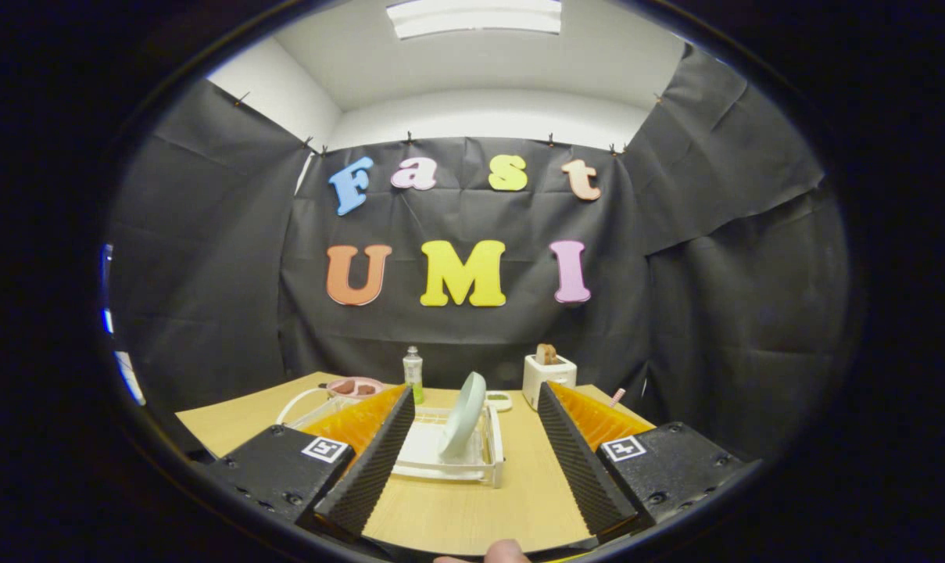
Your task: Take the plate from the dish rack, then take the spoon from the basket and place it into the plate.
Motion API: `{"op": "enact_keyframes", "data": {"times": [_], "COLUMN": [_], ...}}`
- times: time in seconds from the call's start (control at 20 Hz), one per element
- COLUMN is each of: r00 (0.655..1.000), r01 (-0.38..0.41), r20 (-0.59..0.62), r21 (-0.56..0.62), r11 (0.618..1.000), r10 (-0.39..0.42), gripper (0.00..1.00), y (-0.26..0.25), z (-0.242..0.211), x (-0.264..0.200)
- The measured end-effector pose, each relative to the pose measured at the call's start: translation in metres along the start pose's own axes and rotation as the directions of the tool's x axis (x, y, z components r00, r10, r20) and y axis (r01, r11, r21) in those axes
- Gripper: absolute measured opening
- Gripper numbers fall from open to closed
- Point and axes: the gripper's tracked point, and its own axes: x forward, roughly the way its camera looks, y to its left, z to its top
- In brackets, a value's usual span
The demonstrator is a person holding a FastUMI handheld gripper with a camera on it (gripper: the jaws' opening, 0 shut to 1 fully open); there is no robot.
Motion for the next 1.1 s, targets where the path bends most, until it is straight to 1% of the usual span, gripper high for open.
{"op": "enact_keyframes", "data": {"times": [0.15, 0.25, 0.5, 0.65, 0.85, 1.1], "r00": [1.000, 1.000, 0.999, 0.998, 0.992, 0.983], "r01": [0.000, -0.023, -0.046, -0.056, -0.095, -0.092], "r20": [0.013, 0.004, 0.000, -0.037, -0.084, -0.162], "r21": [-0.027, -0.030, 0.051, 0.028, -0.010, -0.027], "r11": [1.000, 0.999, 0.998, 0.998, 0.995, 0.995], "r10": [0.001, 0.023, 0.046, 0.057, 0.094, 0.087], "gripper": [1.00, 1.00, 1.00, 1.00, 1.00, 1.00], "y": [0.001, 0.004, 0.004, 0.001, 0.000, -0.012], "z": [0.000, -0.005, -0.014, -0.023, -0.023, -0.010], "x": [-0.001, -0.001, 0.006, 0.024, 0.049, 0.091]}}
